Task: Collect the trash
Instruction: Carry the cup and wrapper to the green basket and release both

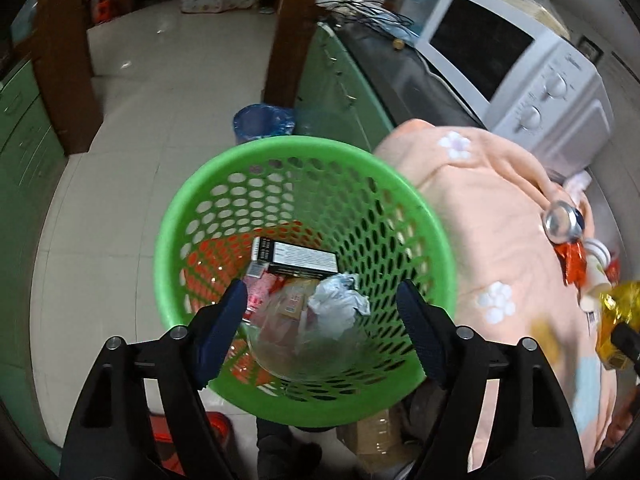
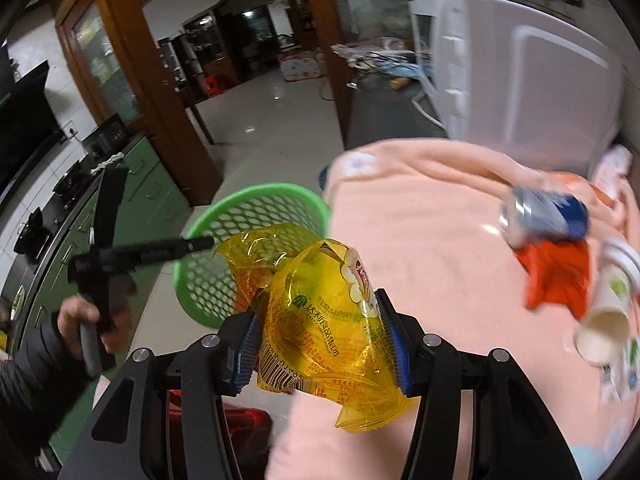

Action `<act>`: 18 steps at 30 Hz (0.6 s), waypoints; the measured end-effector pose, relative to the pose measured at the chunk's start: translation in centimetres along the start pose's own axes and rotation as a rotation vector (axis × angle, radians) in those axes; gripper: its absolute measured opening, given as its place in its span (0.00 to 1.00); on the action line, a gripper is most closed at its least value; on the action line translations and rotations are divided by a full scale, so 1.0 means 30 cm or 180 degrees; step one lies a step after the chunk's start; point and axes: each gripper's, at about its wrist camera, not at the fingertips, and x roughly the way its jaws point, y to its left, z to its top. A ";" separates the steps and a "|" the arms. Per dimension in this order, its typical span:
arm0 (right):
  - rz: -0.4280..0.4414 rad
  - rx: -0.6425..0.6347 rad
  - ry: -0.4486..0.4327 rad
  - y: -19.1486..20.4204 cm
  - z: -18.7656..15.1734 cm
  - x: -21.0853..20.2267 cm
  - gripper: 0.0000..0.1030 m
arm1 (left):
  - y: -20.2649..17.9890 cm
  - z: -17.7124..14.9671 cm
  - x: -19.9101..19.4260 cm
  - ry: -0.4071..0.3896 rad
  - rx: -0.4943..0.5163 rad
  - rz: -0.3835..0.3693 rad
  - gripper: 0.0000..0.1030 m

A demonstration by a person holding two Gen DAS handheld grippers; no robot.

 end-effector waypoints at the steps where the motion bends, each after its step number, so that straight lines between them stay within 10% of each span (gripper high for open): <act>1: 0.0028 -0.0011 -0.0002 0.012 0.020 0.017 0.50 | 0.017 0.000 -0.001 -0.0001 -0.0036 0.0012 0.78; 13: 0.0399 0.0087 0.0079 0.150 0.189 0.277 0.50 | 0.125 -0.007 -0.077 -0.0157 -0.0270 0.0119 0.87; 18: 0.0516 0.0224 0.0131 0.153 0.201 0.354 0.65 | 0.150 -0.010 -0.104 -0.0208 -0.0350 0.0124 0.87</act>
